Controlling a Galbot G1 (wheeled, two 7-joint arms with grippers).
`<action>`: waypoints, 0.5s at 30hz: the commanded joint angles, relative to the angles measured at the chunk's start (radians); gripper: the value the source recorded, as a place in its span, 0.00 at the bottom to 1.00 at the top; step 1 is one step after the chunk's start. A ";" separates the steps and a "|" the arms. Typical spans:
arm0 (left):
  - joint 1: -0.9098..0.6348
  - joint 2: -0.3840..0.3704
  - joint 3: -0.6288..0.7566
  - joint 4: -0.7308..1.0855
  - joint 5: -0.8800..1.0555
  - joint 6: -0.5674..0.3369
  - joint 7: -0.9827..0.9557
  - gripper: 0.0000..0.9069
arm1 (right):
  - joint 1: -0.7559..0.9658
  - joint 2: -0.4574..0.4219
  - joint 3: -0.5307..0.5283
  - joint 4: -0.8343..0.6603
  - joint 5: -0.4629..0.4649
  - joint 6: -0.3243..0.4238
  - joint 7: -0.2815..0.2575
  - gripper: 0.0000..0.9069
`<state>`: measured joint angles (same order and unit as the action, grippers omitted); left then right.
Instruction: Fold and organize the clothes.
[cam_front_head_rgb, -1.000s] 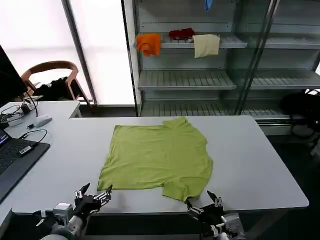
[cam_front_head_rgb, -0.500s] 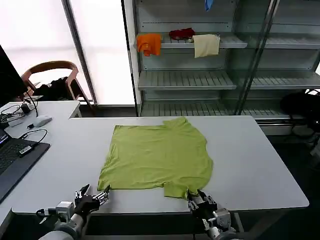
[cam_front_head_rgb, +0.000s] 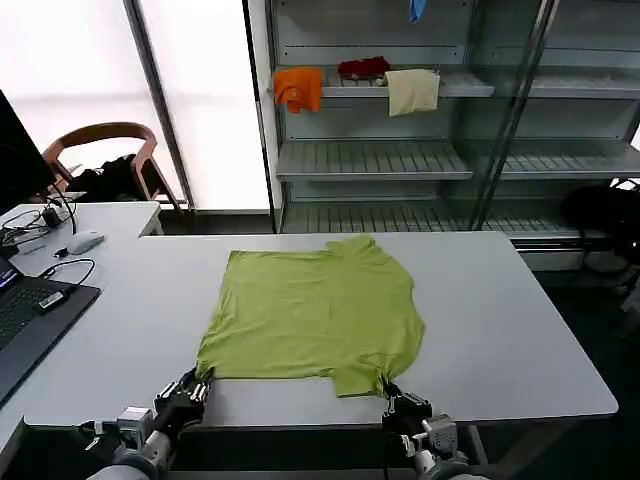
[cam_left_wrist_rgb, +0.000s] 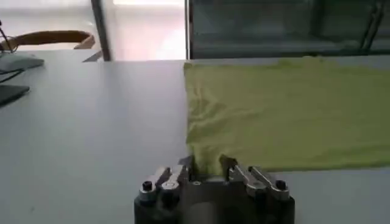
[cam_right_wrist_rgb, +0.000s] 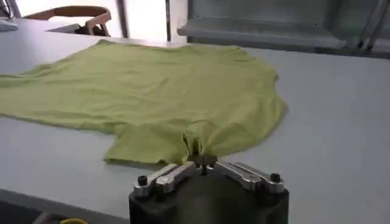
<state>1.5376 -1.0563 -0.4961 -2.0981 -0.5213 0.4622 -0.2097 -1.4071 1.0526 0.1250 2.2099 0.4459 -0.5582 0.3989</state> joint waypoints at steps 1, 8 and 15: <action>0.000 -0.001 0.003 -0.001 0.019 -0.033 0.005 0.00 | 0.009 0.007 -0.006 -0.004 -0.005 0.003 0.001 0.00; 0.001 0.001 -0.020 -0.053 -0.036 -0.057 -0.041 0.00 | -0.014 -0.019 0.028 0.066 -0.006 0.000 -0.009 0.00; -0.038 -0.004 -0.020 -0.084 -0.080 -0.055 -0.100 0.00 | -0.005 -0.056 0.102 0.099 0.019 -0.017 -0.049 0.00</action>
<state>1.5146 -1.0628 -0.5100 -2.1525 -0.5781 0.4194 -0.2778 -1.3983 1.0084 0.2052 2.2699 0.4644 -0.5726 0.3534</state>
